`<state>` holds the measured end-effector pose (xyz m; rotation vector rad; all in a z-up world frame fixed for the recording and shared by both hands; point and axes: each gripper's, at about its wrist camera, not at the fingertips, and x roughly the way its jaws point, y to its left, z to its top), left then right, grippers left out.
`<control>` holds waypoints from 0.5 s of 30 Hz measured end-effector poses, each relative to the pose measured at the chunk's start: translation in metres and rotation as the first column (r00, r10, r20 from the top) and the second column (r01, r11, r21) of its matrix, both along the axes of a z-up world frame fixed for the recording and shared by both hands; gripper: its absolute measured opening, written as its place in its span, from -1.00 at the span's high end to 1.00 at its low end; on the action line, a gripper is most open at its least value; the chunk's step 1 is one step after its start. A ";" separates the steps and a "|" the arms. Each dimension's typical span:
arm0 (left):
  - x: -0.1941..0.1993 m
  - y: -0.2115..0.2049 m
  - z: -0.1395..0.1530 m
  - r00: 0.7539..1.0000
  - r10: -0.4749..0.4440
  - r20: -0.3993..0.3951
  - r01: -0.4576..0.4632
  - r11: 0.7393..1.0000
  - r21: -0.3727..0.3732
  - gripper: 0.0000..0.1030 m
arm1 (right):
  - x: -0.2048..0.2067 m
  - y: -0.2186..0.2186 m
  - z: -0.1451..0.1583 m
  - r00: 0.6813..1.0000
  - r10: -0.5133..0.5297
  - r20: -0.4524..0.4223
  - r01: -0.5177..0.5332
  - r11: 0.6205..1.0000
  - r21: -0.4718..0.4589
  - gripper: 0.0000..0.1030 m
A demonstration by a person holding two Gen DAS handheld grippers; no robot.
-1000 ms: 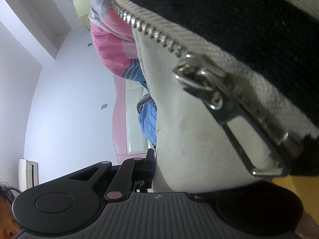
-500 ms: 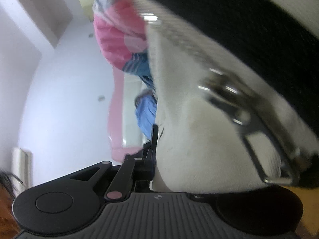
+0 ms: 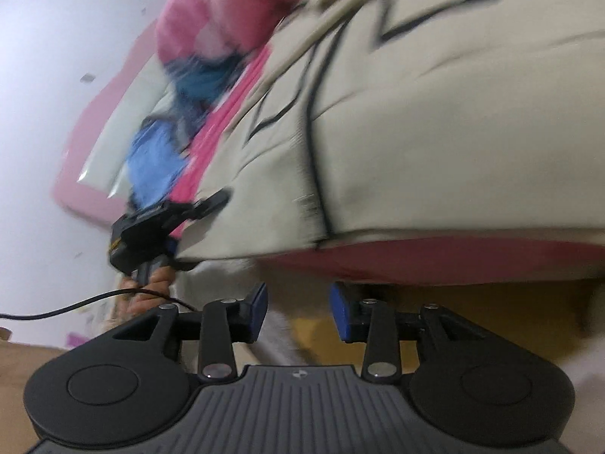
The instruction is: Fold clothes
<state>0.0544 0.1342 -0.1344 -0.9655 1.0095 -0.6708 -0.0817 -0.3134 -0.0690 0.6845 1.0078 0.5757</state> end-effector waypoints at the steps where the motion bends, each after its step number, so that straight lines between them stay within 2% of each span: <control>1: 0.000 0.000 0.001 1.000 -0.001 -0.001 0.001 1.000 0.007 0.74 | -0.014 -0.030 0.003 0.999 -0.039 0.014 0.040 0.999 -0.030 0.23; 2: 0.000 -0.001 0.002 1.000 -0.002 -0.001 0.002 1.000 0.014 0.74 | -0.019 -0.031 0.001 0.996 -0.083 0.034 0.084 0.995 -0.043 0.23; 4: 0.000 -0.002 0.003 1.000 -0.001 -0.001 0.001 1.000 0.026 0.74 | -0.033 -0.070 0.007 0.978 -0.193 0.079 0.196 0.980 -0.028 0.23; 6: -0.001 -0.003 0.004 1.000 0.001 0.000 -0.001 0.999 0.036 0.73 | -0.043 -0.112 0.008 0.944 -0.308 0.119 0.309 0.951 0.004 0.23; 9: -0.002 -0.004 0.005 1.000 0.006 0.001 -0.006 0.999 0.050 0.73 | -0.048 -0.155 0.006 0.880 -0.457 0.127 0.457 0.889 0.031 0.22; 12: -0.002 -0.005 0.008 1.000 0.009 -0.002 -0.008 0.998 0.066 0.73 | -0.042 -0.170 -0.011 0.837 -0.538 0.097 0.537 0.843 0.045 0.21; 15: -0.002 -0.006 0.009 1.000 0.013 -0.007 -0.012 0.997 0.079 0.73 | -0.034 -0.185 -0.024 0.823 -0.562 0.078 0.558 0.827 0.073 0.21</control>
